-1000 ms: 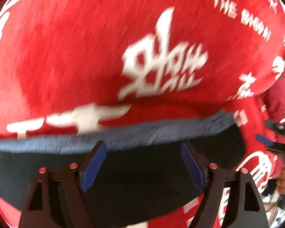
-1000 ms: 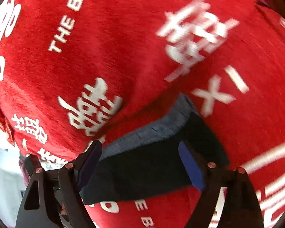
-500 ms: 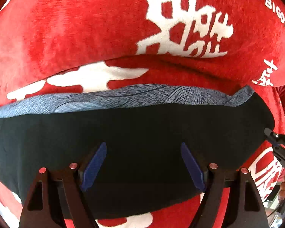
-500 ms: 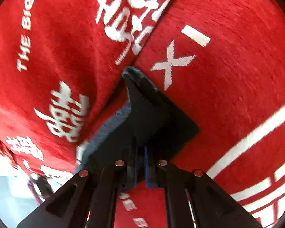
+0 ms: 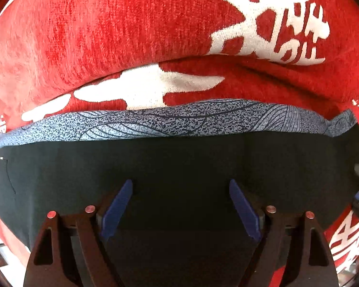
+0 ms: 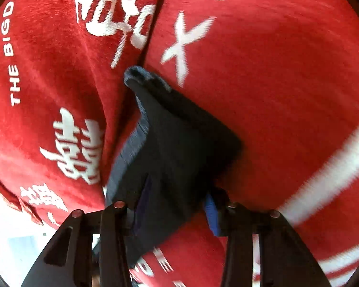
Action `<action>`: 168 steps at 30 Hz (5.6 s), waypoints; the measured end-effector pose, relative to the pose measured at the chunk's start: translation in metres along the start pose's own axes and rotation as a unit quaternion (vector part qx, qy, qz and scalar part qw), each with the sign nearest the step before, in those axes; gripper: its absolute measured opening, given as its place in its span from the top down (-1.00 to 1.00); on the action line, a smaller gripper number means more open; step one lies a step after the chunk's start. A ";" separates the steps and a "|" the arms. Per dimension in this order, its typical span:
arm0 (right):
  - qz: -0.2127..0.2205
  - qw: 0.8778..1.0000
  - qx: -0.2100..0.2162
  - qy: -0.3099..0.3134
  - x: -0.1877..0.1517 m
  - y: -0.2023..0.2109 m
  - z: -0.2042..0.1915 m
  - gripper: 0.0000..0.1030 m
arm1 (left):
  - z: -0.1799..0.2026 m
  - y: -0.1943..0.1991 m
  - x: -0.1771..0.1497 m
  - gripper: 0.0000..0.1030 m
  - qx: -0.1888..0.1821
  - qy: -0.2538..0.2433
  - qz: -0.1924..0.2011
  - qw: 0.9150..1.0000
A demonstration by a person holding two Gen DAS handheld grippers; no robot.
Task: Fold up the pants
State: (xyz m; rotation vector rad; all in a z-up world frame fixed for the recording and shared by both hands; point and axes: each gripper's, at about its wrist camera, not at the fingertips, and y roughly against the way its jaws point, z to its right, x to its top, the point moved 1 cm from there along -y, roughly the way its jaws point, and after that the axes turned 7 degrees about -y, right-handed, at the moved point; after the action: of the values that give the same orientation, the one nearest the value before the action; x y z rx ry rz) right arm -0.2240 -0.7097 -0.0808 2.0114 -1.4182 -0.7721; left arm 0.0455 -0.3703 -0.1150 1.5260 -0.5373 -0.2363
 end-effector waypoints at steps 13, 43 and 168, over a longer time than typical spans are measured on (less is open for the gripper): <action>0.003 0.999 -0.035 -0.017 0.011 0.026 0.016 0.55 | 0.019 0.002 -0.001 -0.76 -0.012 -0.010 -0.019 1.000; 0.064 0.952 -0.219 0.202 0.018 -0.002 -0.096 0.57 | -0.092 -0.003 0.049 -0.95 0.039 0.067 0.020 0.997; -0.008 0.968 -0.183 0.170 -0.232 -0.109 -0.157 0.63 | -0.247 0.012 -0.080 -1.00 0.022 -0.007 -0.007 1.000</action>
State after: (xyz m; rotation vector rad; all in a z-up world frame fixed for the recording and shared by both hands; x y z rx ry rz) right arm -0.1052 -0.4401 -0.0206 1.7662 -0.9834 -0.6068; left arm 0.0910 -0.1143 -0.1074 1.5729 -0.5467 -0.2473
